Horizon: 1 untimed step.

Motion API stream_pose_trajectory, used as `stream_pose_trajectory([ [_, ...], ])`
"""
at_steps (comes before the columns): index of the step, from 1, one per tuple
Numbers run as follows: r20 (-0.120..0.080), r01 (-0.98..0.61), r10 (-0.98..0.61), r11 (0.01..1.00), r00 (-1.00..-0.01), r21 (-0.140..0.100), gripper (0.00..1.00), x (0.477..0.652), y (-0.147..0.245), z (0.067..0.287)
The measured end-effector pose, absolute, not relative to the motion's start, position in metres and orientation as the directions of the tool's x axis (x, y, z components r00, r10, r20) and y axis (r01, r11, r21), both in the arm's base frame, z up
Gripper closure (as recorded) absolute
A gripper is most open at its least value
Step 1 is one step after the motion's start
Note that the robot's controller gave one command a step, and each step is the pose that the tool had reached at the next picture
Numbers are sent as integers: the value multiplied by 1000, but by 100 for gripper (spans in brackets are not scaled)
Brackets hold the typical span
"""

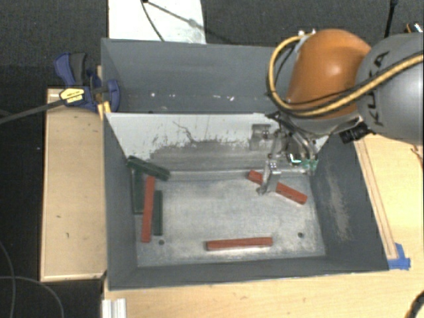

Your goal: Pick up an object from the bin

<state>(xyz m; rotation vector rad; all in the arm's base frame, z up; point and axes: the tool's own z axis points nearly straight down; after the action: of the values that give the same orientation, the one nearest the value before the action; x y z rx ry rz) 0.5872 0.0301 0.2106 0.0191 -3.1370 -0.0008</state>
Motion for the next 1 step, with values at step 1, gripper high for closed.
stream_pose_trajectory([
  [1, 4, 64, 64, 998, -998, -1, 0, 549, -85, 67],
])
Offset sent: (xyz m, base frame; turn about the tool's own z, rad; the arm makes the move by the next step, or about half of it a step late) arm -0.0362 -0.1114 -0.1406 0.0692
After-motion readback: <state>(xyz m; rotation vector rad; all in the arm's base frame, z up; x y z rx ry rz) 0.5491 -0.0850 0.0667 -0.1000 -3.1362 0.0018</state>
